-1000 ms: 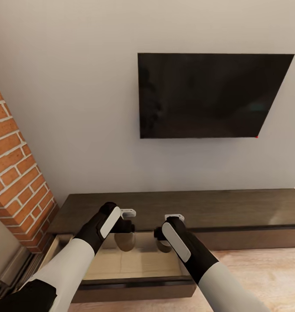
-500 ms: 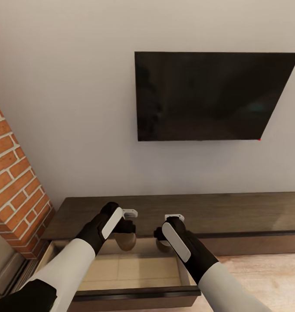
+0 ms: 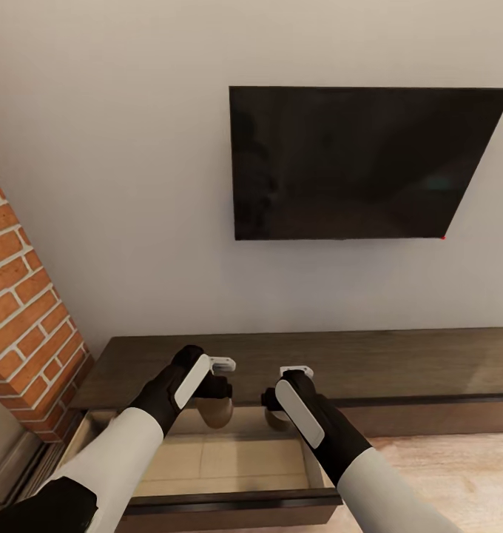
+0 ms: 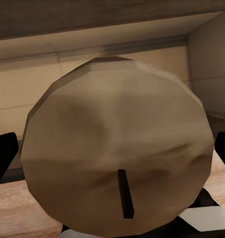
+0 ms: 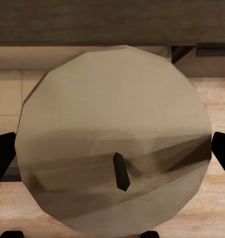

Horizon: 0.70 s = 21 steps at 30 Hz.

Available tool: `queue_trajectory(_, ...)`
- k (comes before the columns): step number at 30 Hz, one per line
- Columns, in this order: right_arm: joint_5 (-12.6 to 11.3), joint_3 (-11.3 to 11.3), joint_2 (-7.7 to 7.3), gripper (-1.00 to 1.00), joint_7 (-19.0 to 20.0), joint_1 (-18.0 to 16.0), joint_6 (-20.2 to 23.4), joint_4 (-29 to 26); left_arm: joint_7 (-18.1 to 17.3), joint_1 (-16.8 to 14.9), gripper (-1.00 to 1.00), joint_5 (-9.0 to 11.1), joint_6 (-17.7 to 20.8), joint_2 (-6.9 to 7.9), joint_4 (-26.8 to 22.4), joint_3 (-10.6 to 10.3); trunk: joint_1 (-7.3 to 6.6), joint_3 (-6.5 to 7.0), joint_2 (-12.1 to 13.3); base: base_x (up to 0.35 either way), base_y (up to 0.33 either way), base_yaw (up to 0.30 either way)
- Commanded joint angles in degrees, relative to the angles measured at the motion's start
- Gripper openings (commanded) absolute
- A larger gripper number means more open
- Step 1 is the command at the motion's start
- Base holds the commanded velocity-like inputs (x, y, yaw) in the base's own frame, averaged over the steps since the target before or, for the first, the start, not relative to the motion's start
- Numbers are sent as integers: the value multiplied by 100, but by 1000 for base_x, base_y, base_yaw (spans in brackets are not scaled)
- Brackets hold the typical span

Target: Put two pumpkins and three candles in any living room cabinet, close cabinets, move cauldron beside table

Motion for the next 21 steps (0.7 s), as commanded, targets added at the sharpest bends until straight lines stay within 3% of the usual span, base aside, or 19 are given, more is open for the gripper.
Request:
queue_trajectory(1, -53, 11, 0, -100, -59, -6, 6, -5, 55, -5, -100, 61, 12, 2, -6, -15, 23, -24, -46, 0, 0, 0)
queue_trajectory(21, -54, 19, 6, -100, 130, -6, 6, -5, 56, -5, -100, 69, 12, 2, 19, -15, 462, -383, -848, 0, 0, 0)
